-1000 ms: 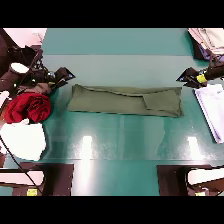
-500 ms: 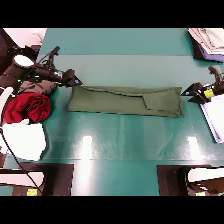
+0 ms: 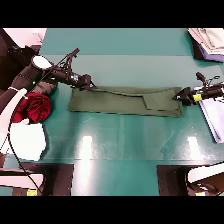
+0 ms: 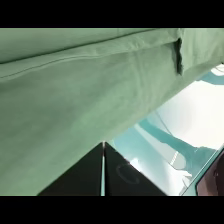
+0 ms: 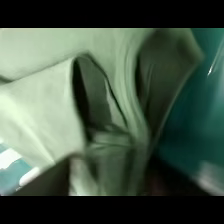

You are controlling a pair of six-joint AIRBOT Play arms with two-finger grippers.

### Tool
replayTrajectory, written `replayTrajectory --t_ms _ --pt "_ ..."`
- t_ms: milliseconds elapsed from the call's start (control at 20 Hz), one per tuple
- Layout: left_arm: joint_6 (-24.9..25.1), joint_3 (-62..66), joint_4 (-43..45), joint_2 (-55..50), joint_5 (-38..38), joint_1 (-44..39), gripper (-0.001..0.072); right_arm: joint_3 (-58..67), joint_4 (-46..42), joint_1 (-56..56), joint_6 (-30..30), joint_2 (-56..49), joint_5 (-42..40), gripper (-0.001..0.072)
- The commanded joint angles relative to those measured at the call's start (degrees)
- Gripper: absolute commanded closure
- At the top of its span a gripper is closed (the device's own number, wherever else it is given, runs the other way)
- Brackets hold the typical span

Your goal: Fold the shirts.

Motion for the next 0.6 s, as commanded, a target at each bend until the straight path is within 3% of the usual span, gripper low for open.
replayTrajectory --t_ms 0,50,100,250,350,550 --pt "-0.28 0.04 0.13 -0.13 0.26 -1.81 0.0681 2.08 0.7 1.86 -1.05 -0.98 -0.44 0.055" --pt "-0.31 0.07 0.5 -0.2 0.9 -2.6 0.0681 2.86 0.85 1.97 -1.66 -0.96 -0.15 0.0669" --pt "-0.33 0.09 1.18 -0.33 2.32 -3.63 0.0682 3.76 0.83 2.49 -1.84 -0.96 1.11 0.0692" --pt "-1.03 0.28 1.38 -1.95 8.09 -6.67 0.0682 8.44 3.34 3.82 -0.92 -0.94 9.66 0.0694" --pt "-1.7 2.08 1.27 -4.83 9.2 -8.39 0.0682 13.18 5.86 5.44 3.67 0.07 14.4 0.0694" --pt "-3.39 11.02 1.2 -14.34 9.4 -12.44 0.0682 23.39 6.84 11.96 11.72 4.98 14.01 0.0694"
